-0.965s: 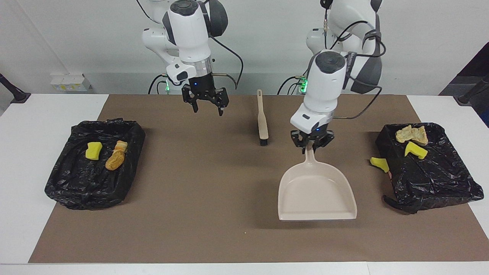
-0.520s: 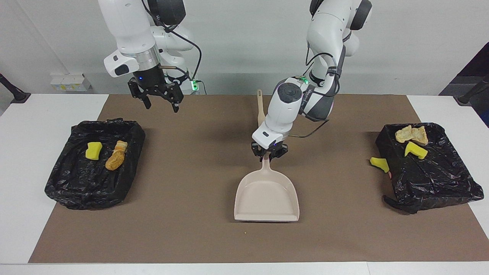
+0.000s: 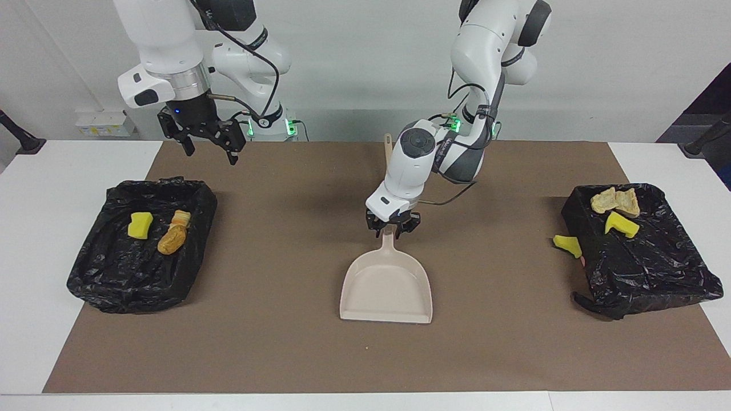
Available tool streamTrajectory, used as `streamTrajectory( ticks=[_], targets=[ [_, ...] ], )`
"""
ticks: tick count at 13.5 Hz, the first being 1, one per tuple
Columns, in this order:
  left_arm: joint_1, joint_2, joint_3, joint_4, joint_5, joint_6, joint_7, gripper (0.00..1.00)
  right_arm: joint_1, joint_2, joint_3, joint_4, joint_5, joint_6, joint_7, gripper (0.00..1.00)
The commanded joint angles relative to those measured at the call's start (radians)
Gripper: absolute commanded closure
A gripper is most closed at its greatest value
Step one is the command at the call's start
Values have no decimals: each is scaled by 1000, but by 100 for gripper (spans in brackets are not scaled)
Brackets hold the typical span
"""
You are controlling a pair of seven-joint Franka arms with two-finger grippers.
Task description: Sweep and dump trash in bin
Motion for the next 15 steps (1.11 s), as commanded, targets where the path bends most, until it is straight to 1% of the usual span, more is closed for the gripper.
streamTrajectory(
  ticks=[1, 3, 4, 5, 7, 8, 12, 15],
  targets=[
    [47, -115, 36, -27, -4, -82, 8, 0, 8, -11, -17, 2, 14, -48, -25, 0],
    [97, -167, 47, -30, -1, -105, 34, 0, 7, -25, -20, -5, 41, -102, -8, 0],
    [139, -196, 46, -32, -1, -134, 89, 0, 8, -54, -22, -43, 44, -104, -14, 0],
    [183, -241, 47, -36, -3, -183, 162, 0, 8, -82, -22, -83, 46, -96, -22, 0],
    [258, -299, 45, -38, -3, -289, 274, 0, 8, -100, -25, -110, 63, -76, -23, 0],
    [292, -319, 45, -36, -3, -335, 329, 0, 8, -100, -25, -110, 64, -75, -25, 0],
    [406, -374, 47, -30, -3, -430, 488, 0, 8, -114, -32, -137, 64, -47, -34, 0],
    [449, -430, 50, 4, -1, -506, 549, 0, 7, -105, -37, -128, 63, -32, -55, 0]
  ],
)
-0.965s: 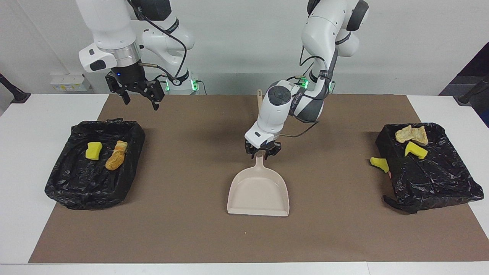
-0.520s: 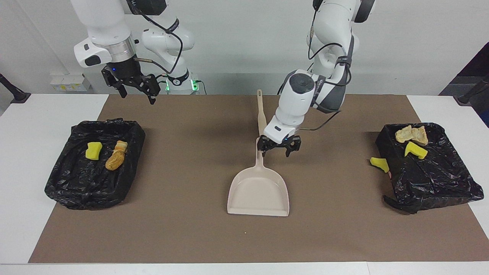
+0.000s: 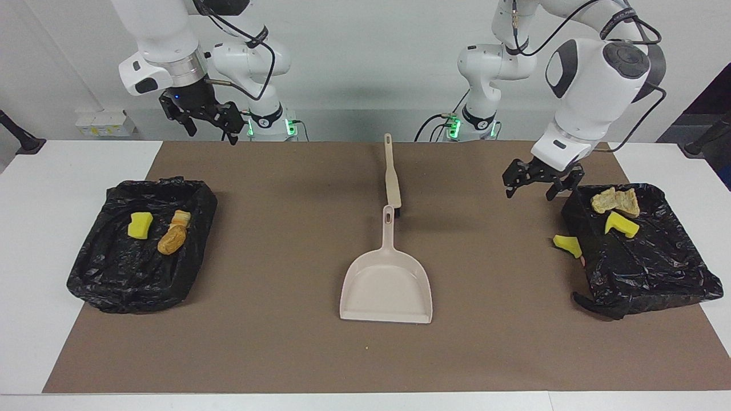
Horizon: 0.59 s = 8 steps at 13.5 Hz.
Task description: Sweep and dump trash in bin
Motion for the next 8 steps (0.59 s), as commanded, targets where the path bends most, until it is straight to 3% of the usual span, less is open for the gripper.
streamTrajectory(
  ticks=[1, 4, 8],
  targets=[
    [24, -72, 11, 36, -2, -101, 41, 0, -1, -24, -16, -32, 18, 31, -36, 0],
    [24, -76, 30, 148, 1, -264, 42, 0, 1, -22, -13, -30, 20, 40, -39, 0],
    [26, -128, 24, 110, -4, -244, 52, 0, 1, -22, -13, -32, 18, 41, -38, 0]
  ],
)
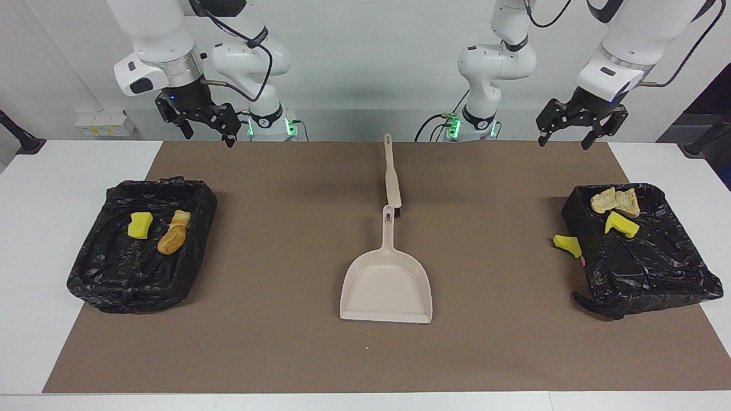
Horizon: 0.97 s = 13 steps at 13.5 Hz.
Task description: Sweep and dump trash in bin
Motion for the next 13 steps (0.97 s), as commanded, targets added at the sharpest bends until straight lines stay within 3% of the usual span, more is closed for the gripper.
streamTrajectory(
  ticks=[1, 6, 13],
  targets=[
    [9, -18, -4, -22, -4, 4, 10, 0, -5, -22, -8, -31, 18, 27, -37, 0],
    [10, -37, -4, -53, -4, 14, 6, 0, -7, -22, -8, -31, 18, 25, -35, 0],
    [7, -38, 2, -13, 41, -5, 7, 0, -7, -22, -8, -31, 18, 27, -35, 0]
  ],
)
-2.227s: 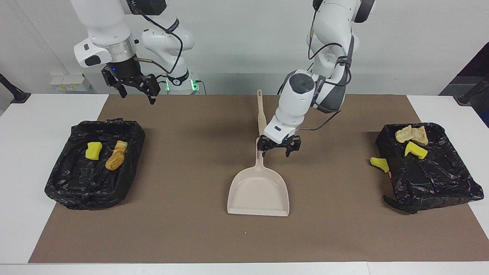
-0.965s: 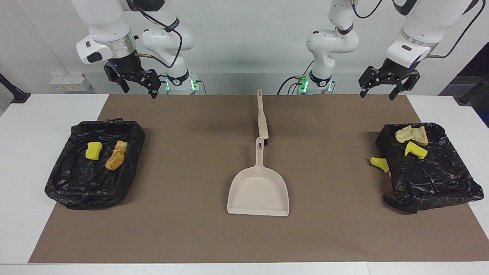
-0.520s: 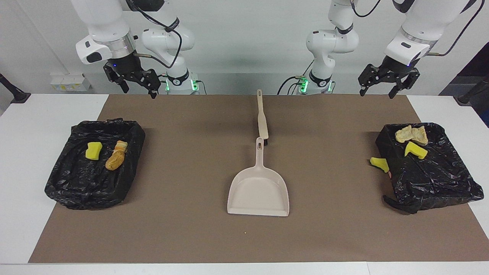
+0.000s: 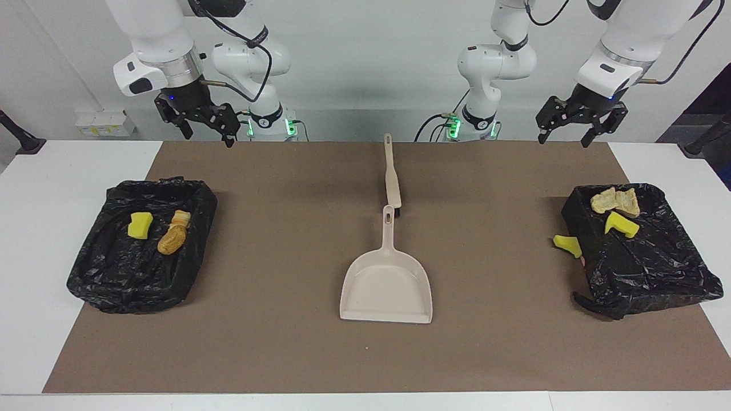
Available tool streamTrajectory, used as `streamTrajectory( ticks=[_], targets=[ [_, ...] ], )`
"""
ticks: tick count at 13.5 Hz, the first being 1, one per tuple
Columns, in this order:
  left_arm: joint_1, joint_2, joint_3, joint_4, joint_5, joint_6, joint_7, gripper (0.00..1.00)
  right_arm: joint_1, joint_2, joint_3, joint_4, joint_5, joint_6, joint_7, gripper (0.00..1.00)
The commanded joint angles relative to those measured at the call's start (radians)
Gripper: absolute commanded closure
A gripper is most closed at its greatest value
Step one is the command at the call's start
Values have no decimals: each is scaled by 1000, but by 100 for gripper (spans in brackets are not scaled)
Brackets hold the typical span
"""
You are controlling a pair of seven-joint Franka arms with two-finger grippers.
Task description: Sweep and dump trash in bin
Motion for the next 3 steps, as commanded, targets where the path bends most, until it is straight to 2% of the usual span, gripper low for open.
streamTrajectory(
  ticks=[1, 3],
  targets=[
    [9, -14, -2, -3, 20, 1, 2, 0, -5, -22, -7, -31, 18, 27, -35, 0],
    [9, -14, -2, -3, 20, 3, -3, 0, -5, -22, -7, -31, 18, 27, -35, 0]
  ],
)
